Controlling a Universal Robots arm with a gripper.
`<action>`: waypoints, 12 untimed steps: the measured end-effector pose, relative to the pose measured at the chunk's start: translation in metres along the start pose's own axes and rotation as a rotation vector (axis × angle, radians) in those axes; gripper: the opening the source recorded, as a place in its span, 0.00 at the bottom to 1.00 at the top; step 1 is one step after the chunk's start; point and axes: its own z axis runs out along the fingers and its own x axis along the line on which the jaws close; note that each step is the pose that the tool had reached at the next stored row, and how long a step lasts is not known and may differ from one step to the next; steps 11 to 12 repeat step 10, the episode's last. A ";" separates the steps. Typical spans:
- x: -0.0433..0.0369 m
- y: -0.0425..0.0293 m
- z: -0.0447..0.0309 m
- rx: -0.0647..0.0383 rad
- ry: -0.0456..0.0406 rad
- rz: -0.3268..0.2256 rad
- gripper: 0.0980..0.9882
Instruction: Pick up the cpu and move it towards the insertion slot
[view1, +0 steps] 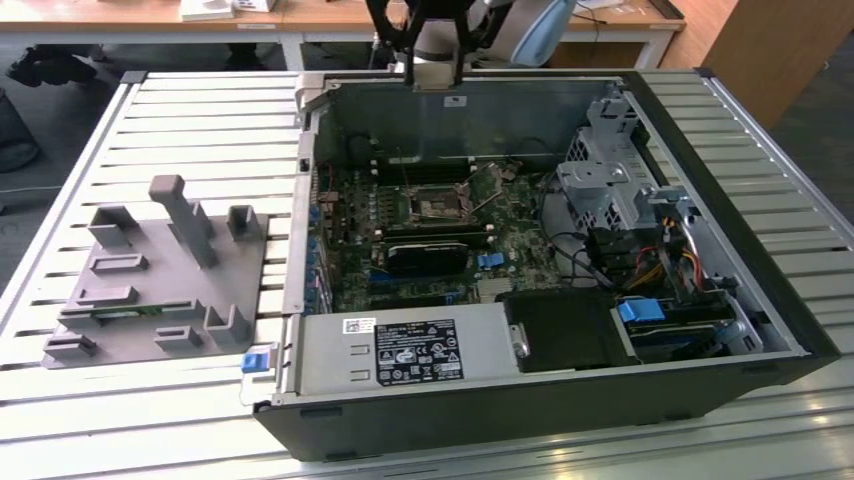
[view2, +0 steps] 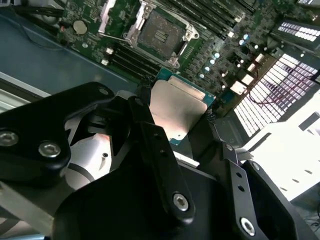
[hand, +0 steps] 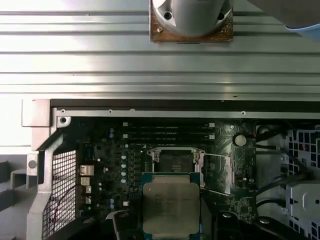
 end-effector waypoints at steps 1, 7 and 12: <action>-0.0033 0.0001 0.0002 0.000 0.0000 0.000 0.50; -0.0122 0.0004 0.0009 0.000 -0.0001 0.001 0.50; -0.0122 0.0004 0.0009 0.000 -0.0002 0.001 0.50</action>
